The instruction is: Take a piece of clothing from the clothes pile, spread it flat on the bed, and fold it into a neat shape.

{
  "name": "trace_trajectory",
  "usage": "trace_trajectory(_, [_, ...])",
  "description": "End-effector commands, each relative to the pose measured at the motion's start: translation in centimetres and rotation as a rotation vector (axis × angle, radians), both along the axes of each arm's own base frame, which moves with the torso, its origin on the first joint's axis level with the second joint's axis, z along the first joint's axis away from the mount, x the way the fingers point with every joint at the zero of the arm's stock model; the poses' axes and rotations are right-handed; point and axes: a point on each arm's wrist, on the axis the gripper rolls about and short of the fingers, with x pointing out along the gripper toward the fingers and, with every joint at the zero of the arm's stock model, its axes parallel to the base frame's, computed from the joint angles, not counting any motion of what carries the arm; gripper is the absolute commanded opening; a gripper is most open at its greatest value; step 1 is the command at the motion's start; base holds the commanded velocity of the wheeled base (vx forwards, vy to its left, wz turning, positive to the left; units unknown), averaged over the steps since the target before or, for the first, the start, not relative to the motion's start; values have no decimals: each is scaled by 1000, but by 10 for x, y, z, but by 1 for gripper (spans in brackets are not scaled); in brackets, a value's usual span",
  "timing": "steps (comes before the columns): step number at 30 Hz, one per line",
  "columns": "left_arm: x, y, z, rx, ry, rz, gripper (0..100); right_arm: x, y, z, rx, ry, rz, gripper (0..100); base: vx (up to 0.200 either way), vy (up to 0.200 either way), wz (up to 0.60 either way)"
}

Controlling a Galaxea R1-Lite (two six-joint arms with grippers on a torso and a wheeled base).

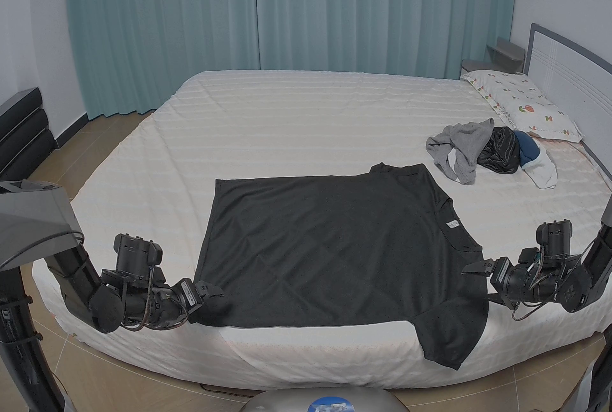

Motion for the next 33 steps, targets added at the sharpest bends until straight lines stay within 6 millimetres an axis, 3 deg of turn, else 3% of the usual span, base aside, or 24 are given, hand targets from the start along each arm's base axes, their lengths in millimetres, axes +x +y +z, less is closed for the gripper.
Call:
trace_trajectory(1, [3,-8,-9,27,4,-8,100,0,0,0,0,-1,1,100,0,0,0])
trace_trajectory(24, [12,-11,-13,61,-9,19,100,0,0,1,0,-6,1,100,0,0,0])
trace_trajectory(25, [12,-11,-13,62,-8,19,0,0,0,1,0,-6,1,100,0,0,0])
trace_trajectory(33, [9,-8,-13,62,-1,27,0,-2,-8,5,-40,-29,-12,100,0,0,0])
